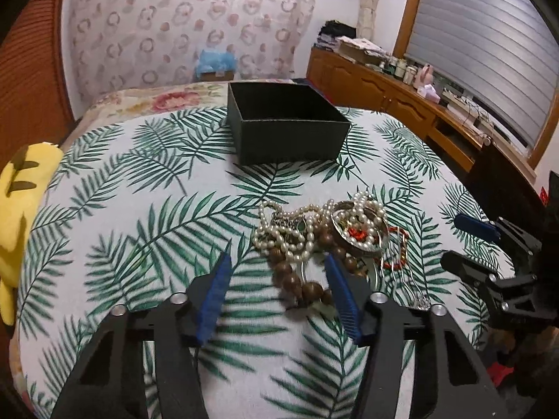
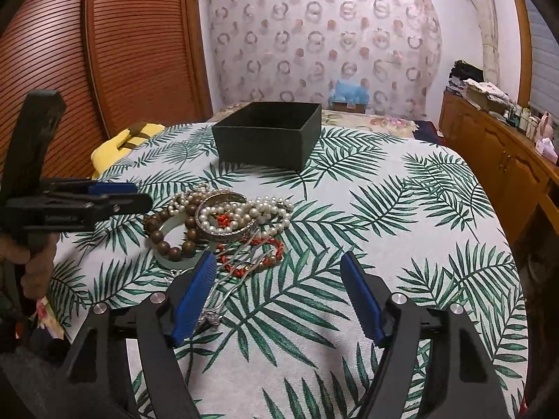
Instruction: Organize jewelry
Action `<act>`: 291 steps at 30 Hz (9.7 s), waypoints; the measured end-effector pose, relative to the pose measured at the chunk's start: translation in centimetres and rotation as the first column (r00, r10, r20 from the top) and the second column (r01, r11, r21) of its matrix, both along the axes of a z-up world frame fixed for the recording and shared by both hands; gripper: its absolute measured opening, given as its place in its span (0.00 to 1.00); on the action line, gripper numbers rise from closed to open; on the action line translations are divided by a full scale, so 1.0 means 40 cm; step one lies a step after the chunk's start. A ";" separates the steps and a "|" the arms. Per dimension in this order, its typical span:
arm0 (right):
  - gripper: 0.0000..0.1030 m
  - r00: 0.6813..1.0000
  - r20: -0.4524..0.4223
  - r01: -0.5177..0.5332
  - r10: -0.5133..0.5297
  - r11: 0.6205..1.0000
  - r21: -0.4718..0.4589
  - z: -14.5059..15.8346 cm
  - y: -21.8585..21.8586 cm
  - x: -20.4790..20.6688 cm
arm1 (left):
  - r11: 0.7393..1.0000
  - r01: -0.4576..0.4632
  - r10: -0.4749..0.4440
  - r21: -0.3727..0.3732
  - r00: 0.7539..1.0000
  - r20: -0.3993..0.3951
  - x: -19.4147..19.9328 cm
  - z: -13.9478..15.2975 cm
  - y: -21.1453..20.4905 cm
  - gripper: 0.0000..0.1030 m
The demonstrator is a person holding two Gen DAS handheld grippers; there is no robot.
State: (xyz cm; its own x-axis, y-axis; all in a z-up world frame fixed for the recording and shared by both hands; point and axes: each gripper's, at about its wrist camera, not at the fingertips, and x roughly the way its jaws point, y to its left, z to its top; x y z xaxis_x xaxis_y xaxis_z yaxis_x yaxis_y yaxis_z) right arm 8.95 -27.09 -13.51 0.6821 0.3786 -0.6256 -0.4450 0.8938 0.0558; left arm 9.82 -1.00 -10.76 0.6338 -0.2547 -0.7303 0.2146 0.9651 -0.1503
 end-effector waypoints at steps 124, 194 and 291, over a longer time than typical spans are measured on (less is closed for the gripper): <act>0.08 0.979 0.169 -0.093 0.115 0.987 -0.133 0.375 0.038 0.178 | 0.999 -0.039 0.038 -0.004 0.939 0.341 -0.001 0.336 0.021 0.04; 0.08 0.975 0.175 -0.126 0.134 0.990 -0.057 0.413 0.157 0.455 | 0.999 -0.037 0.042 -0.026 0.972 0.230 0.338 0.291 -0.002 0.04; 0.05 0.975 -0.007 -0.220 0.220 0.975 -0.017 0.129 0.079 0.267 | 0.998 0.059 -0.065 0.033 0.964 0.257 0.056 0.222 -0.049 0.12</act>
